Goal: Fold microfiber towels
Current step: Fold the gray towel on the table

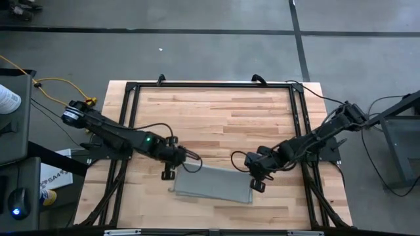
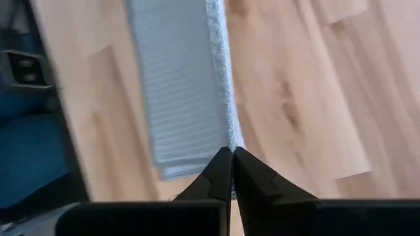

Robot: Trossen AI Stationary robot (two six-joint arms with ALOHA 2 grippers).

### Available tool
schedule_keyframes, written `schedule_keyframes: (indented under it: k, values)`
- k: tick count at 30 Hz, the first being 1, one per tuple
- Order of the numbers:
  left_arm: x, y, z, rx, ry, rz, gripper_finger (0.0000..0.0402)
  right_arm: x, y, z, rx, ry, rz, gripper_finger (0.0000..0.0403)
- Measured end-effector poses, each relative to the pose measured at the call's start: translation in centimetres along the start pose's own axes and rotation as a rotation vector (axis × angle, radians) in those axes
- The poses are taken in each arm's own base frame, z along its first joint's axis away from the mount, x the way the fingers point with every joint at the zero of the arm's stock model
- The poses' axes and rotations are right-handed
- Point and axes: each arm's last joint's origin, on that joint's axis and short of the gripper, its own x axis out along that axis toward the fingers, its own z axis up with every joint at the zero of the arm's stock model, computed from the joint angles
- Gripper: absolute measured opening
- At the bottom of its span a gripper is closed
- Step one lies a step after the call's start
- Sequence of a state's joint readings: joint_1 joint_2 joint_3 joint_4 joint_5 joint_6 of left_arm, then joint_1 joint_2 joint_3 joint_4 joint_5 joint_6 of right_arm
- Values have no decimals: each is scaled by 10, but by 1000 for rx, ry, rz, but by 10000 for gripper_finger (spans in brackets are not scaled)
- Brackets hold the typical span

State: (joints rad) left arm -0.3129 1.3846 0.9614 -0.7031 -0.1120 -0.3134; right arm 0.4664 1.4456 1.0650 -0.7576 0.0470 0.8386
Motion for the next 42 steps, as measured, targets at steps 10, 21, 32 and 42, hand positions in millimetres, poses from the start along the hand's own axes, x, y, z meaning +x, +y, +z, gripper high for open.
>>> schedule_keyframes:
  k: [10,21,32,42]
  values:
    - [8,28,5,26,-20,26,0,21,-35,4,25,3,-96,3]
    - [9,63,12,27,-33,91,0,35,-70,10,4,-13,-207,3]
    - [30,85,-7,7,-15,86,0,37,-90,21,-20,-26,-245,3]
    - [36,91,-14,37,-7,100,7,35,-107,34,-33,-61,-261,3]
